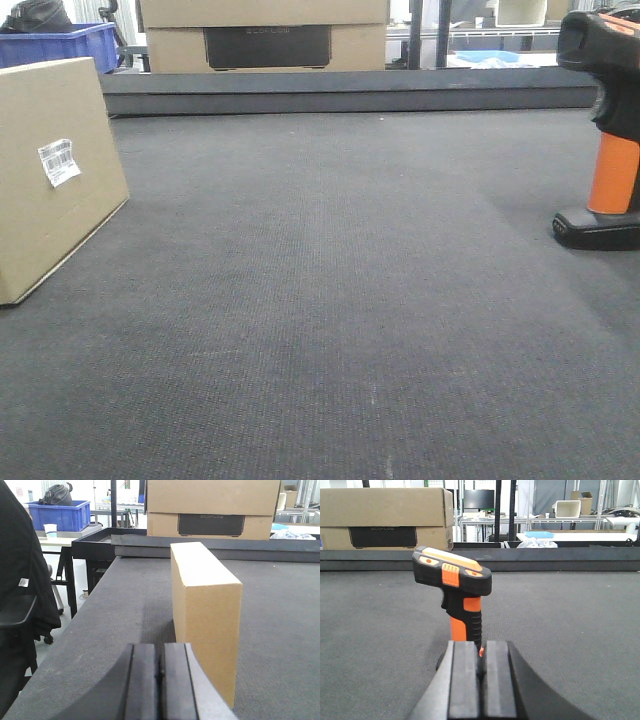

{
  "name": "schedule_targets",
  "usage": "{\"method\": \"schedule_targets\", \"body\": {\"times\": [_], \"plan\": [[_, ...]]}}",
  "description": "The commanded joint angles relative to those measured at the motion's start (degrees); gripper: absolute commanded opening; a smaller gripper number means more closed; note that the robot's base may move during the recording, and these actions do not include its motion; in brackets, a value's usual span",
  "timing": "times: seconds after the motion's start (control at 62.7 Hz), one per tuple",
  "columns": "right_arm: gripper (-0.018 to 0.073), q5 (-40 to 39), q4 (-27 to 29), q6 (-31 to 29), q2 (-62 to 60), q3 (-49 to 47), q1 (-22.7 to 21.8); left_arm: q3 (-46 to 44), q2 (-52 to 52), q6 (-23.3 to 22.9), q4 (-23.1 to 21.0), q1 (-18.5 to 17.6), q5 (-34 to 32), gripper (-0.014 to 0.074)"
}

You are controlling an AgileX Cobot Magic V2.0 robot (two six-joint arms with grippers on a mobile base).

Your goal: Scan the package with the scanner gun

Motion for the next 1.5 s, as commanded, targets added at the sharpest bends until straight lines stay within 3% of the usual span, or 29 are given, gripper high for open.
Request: {"method": "schedule_targets", "body": {"times": [0.0, 0.367, 0.543, 0.67, 0.942, 1.101, 1.245, 1.484], "plan": [[-0.0168, -1.1, 0.1, 0.0, -0.1, 0.0, 0.0, -0.2, -0.2, -0.1, 0.3, -0.3, -1.3, -0.0095], [-0.0168, -1.1, 0.1, 0.0, -0.1, 0.0, 0.0, -0.7, -0.2, -0.1, 0.0, -0.3, -5.6, -0.0095], [-0.0168, -1.1, 0.1, 0.0, -0.1, 0.0, 0.0, -11.3, 0.1, -0.1, 0.0, -0.3, 8.4, -0.0095], [-0.0168, -1.1, 0.1, 0.0, -0.1, 0.0, 0.0, -19.3, 4.0, -0.1, 0.0, -0.3, 14.9, -0.0095], [-0.0168, -1.1, 0.1, 0.0, -0.1, 0.0, 0.0, -40.3, 22.6, -0.1, -1.8, -0.3, 34.6, -0.0095], [-0.0168, -1.1, 0.1, 0.0, -0.1, 0.0, 0.0, -48.4, 30.2, -0.1, -1.8, -0.3, 34.1, -0.0095], [-0.0168, -1.1, 0.1, 0.0, -0.1, 0.0, 0.0, -49.9, 34.3, -0.1, -2.2, -0.3, 30.9, -0.0095], [-0.0168, -1.1, 0.1, 0.0, -0.1, 0.0, 0.0, -61.9, 54.5, -0.1, -3.4, -0.3, 39.1, -0.0111]]}}
